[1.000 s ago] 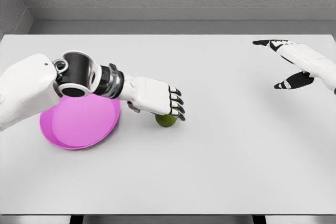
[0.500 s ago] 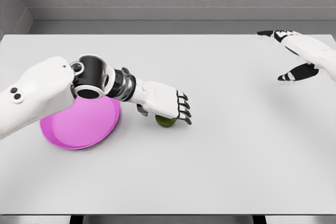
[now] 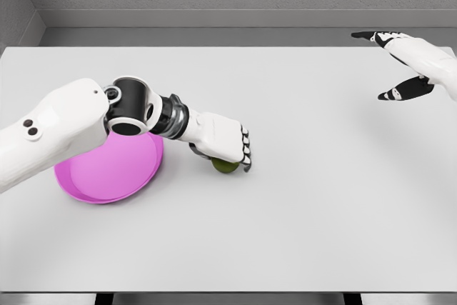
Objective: Put the apple on the plate with both arms
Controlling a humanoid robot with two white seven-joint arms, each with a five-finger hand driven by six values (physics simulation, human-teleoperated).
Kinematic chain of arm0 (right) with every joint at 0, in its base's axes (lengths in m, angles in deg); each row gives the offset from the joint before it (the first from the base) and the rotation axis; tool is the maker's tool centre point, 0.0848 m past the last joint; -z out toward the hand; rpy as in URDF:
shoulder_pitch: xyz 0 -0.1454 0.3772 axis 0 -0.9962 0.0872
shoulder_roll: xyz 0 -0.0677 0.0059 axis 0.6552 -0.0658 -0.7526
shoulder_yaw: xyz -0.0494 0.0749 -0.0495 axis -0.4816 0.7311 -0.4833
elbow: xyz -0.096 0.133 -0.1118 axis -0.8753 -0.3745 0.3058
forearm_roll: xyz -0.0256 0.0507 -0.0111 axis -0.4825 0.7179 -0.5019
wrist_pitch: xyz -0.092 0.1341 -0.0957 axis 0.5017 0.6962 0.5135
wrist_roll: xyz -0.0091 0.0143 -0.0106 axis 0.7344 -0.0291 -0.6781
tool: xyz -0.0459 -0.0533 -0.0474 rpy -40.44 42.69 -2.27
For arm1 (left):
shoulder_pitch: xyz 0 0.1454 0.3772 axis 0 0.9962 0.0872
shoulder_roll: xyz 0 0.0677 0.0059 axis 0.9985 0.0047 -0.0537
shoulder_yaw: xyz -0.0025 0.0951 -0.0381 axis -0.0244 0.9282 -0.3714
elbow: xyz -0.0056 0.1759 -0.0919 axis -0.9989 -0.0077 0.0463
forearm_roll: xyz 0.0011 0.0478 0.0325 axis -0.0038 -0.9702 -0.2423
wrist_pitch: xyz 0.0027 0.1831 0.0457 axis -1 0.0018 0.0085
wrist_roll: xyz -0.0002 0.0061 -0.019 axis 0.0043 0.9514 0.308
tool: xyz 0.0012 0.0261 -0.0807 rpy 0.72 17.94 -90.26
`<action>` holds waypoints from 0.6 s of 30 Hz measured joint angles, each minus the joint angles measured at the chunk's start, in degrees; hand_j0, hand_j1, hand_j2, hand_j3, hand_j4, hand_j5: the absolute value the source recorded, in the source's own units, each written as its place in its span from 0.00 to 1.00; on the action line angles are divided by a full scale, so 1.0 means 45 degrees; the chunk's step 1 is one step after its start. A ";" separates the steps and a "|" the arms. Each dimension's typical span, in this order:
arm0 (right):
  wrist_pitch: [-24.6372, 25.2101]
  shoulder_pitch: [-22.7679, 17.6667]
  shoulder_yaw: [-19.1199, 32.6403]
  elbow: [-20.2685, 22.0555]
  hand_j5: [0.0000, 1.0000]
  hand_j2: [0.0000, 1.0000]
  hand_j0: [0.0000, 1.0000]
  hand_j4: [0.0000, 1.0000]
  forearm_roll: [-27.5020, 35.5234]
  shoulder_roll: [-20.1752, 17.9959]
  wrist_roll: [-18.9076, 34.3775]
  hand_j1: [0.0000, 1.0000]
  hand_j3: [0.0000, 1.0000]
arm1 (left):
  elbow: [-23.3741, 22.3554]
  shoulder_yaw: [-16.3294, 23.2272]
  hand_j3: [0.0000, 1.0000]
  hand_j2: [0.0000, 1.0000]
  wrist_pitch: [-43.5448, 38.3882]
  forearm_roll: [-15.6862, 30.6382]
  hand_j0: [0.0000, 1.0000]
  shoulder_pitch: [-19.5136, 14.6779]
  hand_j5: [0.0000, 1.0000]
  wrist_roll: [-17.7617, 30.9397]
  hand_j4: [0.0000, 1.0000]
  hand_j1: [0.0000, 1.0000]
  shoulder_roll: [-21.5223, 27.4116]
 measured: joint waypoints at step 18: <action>0.0004 -0.0059 -0.0012 0.0053 1.00 1.00 1.00 1.00 -0.0001 0.0086 -0.0001 1.00 1.00 | -0.0260 0.0125 0.22 0.22 -0.0081 -0.0262 0.22 0.0059 0.22 -0.0051 0.22 0.22 -0.0090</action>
